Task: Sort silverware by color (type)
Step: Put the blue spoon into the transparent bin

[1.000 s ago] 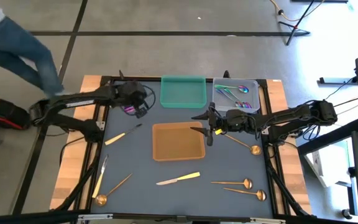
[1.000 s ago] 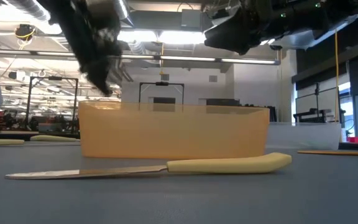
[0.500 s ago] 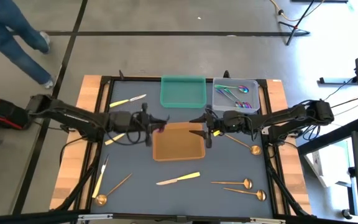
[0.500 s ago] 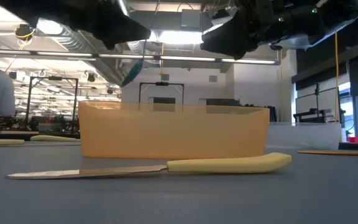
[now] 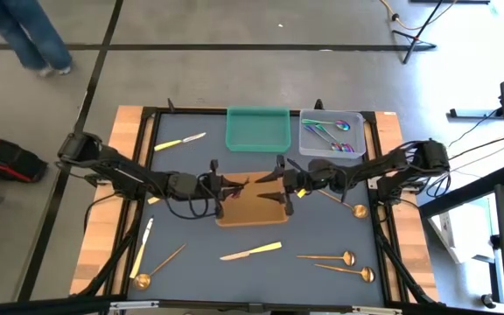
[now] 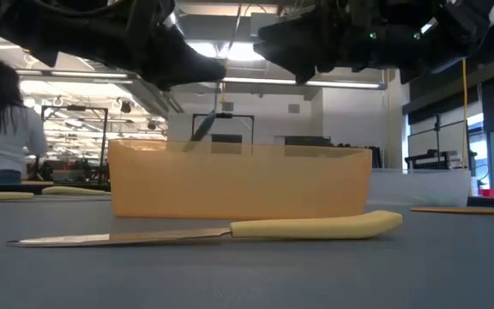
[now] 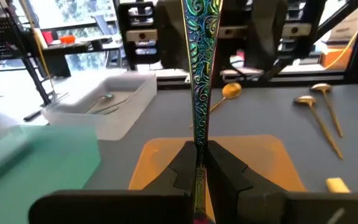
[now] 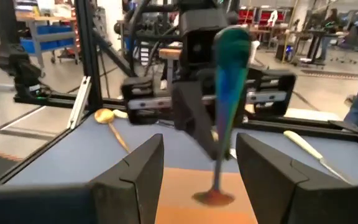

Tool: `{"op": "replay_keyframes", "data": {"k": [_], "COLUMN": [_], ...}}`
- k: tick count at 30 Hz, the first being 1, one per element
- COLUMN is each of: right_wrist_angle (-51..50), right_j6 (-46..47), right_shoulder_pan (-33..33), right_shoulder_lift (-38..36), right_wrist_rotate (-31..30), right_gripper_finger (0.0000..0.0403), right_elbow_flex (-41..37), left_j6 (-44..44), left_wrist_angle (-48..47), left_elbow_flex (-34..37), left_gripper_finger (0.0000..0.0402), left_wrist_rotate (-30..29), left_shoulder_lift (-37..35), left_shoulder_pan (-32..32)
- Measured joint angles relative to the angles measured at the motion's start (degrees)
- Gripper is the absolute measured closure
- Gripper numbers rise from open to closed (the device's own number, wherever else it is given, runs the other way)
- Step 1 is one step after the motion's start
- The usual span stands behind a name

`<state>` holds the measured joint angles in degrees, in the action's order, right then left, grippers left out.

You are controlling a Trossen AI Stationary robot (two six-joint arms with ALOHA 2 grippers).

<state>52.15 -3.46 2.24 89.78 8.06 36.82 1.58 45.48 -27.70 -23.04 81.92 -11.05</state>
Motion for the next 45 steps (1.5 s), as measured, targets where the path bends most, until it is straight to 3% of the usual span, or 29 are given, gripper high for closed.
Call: {"op": "replay_keyframes", "data": {"k": [13, 23, 26, 35, 40, 45], "right_wrist_angle": [2.75, 1.89, -0.33, -2.18, -2.43, -2.91], "right_j6": [1.94, 1.45, 0.25, -1.17, -1.32, -1.34], "right_shoulder_pan": [0.04, 1.13, 1.20, 1.18, 1.18, 1.18], "right_shoulder_lift": [8.67, 8.96, 8.96, 8.96, 8.96, 8.96], "right_wrist_rotate": [-4.12, -2.52, -2.54, -1.12, -0.96, -0.94], "right_gripper_finger": [0.0212, 0.0216, 0.0243, 0.0389, 0.0380, 0.0396], "right_elbow_flex": [6.91, 9.50, 10.05, 10.18, 10.18, 10.18], "left_j6": [0.08, 0.01, 0.02, 0.36, -0.33, -0.44], "left_wrist_angle": [6.18, 5.35, 5.35, 5.35, 5.33, 5.51], "left_elbow_flex": [-0.31, -0.31, -0.31, -0.31, -0.31, -0.31], "left_gripper_finger": [0.0383, 0.0383, 0.0383, 0.0383, 0.0380, 0.0337], "left_wrist_rotate": [4.58, 4.71, 4.71, 4.72, 4.76, 4.29], "left_shoulder_lift": [2.52, 2.52, 2.52, 2.52, 2.52, 2.52], "left_shoulder_pan": [-0.19, -0.24, -0.24, -0.24, -0.22, -0.22]}}
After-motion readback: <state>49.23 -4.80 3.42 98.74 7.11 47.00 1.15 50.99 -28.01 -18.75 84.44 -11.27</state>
